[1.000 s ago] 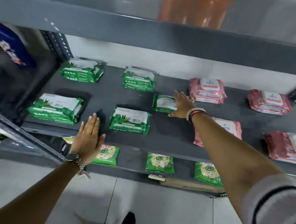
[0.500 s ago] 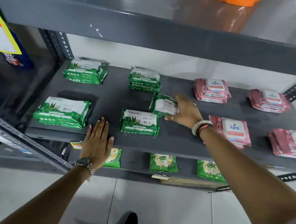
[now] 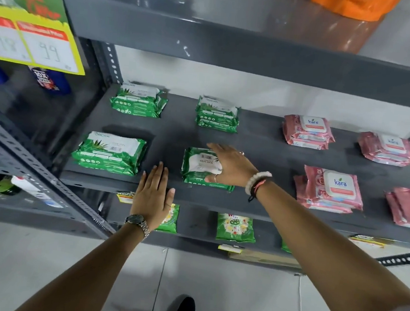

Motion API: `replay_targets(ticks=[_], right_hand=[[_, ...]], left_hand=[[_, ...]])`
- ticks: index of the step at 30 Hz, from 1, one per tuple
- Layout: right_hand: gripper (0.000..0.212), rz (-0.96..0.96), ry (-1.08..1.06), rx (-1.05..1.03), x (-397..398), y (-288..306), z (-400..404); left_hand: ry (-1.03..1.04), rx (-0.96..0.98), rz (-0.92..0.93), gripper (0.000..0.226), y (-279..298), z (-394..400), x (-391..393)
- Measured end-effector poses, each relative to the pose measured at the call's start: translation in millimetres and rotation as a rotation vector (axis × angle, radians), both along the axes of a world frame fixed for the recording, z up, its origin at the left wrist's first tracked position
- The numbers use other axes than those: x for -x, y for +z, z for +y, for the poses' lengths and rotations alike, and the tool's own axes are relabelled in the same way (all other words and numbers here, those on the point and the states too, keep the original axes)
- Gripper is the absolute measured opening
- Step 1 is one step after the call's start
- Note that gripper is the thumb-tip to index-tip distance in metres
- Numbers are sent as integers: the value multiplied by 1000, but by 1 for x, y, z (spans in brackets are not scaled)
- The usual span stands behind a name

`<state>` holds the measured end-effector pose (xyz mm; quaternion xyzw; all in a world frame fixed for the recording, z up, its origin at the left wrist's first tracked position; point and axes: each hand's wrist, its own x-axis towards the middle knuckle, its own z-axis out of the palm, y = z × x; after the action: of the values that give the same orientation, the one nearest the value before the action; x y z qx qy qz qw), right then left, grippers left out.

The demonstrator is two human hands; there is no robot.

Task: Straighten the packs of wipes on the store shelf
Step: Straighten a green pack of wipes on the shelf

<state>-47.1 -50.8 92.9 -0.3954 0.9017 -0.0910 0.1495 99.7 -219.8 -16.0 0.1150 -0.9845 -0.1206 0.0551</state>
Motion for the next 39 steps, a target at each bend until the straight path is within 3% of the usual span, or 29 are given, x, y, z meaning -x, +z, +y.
replay_targets(ticks=[4,8,14,16,18,19,22,26,29,33,39], right_hand=[[79,-84,8,38,3,4,2],[81,26,-132,68,0,2,-2],[92,81,-366,-73,-7,-1,-14],[84,60,-353,-77,-3,0,-12],[59,85,-227,-18,5,4,-6],[59,95,-123,-9,9,8,-1],[88,149,230,-161,13,18,11],[89,236,381,-238,10,18,11],[80,180,329,-260,12,15,9],[84,71,115,-158,9,9,8],[76,133,-131,-10,-6,2,-3]], left_hand=[[3,8,-7,61,0,1,0],[-4,21,-13,61,-1,0,0],[-3,48,-23,61,-3,-1,1],[-9,51,-25,61,-3,-1,0],[-12,48,-19,61,-3,-1,1],[-12,48,-17,61,-4,-1,1],[-12,51,-20,61,-5,-1,1],[-15,53,-20,62,-4,-2,1],[-17,49,-18,62,-4,-2,1],[-21,46,-12,62,-5,-2,1],[-20,28,-9,62,-4,-2,1]])
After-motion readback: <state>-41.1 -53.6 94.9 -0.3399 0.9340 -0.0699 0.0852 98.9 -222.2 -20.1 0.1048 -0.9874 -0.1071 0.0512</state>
